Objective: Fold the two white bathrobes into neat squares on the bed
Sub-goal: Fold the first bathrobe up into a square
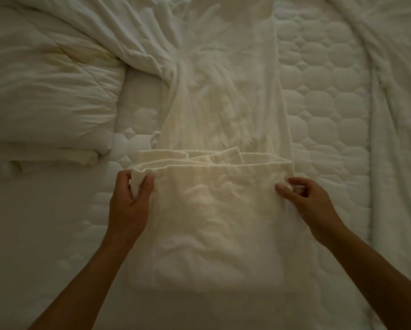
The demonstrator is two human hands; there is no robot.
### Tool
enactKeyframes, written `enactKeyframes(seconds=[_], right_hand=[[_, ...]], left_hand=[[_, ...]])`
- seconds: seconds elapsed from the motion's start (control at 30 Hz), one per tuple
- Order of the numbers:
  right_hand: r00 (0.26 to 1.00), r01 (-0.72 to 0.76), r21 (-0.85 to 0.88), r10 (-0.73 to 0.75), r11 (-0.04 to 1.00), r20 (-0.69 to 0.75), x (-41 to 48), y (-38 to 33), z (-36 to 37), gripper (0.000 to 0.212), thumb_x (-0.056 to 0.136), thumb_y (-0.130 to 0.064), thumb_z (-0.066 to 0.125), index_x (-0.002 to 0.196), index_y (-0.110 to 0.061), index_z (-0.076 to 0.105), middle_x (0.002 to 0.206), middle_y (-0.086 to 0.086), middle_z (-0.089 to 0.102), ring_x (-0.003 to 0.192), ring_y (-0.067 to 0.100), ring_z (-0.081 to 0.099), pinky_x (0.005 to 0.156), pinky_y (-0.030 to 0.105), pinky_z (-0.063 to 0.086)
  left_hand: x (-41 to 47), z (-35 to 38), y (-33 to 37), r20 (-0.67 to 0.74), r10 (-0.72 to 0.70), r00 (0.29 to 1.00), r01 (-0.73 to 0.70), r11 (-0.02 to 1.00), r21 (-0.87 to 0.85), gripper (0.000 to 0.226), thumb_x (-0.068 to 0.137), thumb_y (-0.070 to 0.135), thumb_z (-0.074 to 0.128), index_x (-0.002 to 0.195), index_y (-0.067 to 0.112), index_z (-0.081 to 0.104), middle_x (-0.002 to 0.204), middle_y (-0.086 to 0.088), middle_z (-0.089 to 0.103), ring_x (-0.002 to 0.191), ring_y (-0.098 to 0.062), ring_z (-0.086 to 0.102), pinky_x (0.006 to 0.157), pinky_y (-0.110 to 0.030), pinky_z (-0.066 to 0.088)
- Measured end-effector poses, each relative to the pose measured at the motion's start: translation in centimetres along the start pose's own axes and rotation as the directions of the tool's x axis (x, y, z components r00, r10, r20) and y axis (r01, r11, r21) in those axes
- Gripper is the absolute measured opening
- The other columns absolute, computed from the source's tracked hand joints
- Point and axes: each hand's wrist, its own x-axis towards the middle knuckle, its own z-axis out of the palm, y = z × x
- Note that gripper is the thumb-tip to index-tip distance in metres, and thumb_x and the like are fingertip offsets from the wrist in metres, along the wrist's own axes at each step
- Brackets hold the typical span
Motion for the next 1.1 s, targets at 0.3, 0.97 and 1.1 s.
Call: enactKeyframes(seconds=[0.3, 0.97, 1.1], right_hand=[[0.992, 0.123, 0.112, -0.124, 0.986, -0.002, 0.3, -1.8, -0.8, 0.034, 0.083, -0.032, 0.079, 0.114, -0.027, 0.067, 0.106, 0.002, 0.072, 0.097, 0.02, 0.07, 0.079, 0.037, 0.059], [0.969, 0.245, 0.254, -0.228, 0.936, -0.095, -0.7, -6.0, -1.2, 0.028, 0.093, -0.043, 0.062, 0.099, -0.018, 0.072, 0.095, 0.004, 0.072, 0.085, 0.019, 0.066, 0.077, 0.042, 0.056], [0.951, 0.286, 0.235, -0.247, 0.929, -0.184, 1.7, -7.8, -0.4, 0.038, 0.091, -0.042, 0.066, 0.116, -0.014, 0.068, 0.102, -0.001, 0.072, 0.089, 0.016, 0.068, 0.081, 0.038, 0.057]], left_hand=[[0.7, 0.4, -0.5, 0.007, 0.004, 1.0, -0.004, 1.0, -0.031, 0.023, 0.099, 0.04, 0.059, 0.102, 0.017, 0.053, 0.088, 0.01, 0.062, 0.078, -0.001, 0.059, 0.068, -0.027, 0.046], [1.7, 0.5, 3.3, -0.132, 0.207, 0.969, -0.207, 0.978, 0.012, 0.021, 0.097, 0.036, 0.058, 0.104, 0.02, 0.046, 0.082, 0.015, 0.057, 0.071, 0.014, 0.058, 0.059, -0.006, 0.041], [6.6, 2.7, 4.3, -0.113, 0.145, 0.983, -0.147, 0.989, -0.014, 0.024, 0.099, 0.042, 0.061, 0.108, 0.023, 0.049, 0.09, 0.008, 0.065, 0.079, 0.001, 0.063, 0.073, -0.022, 0.049]])
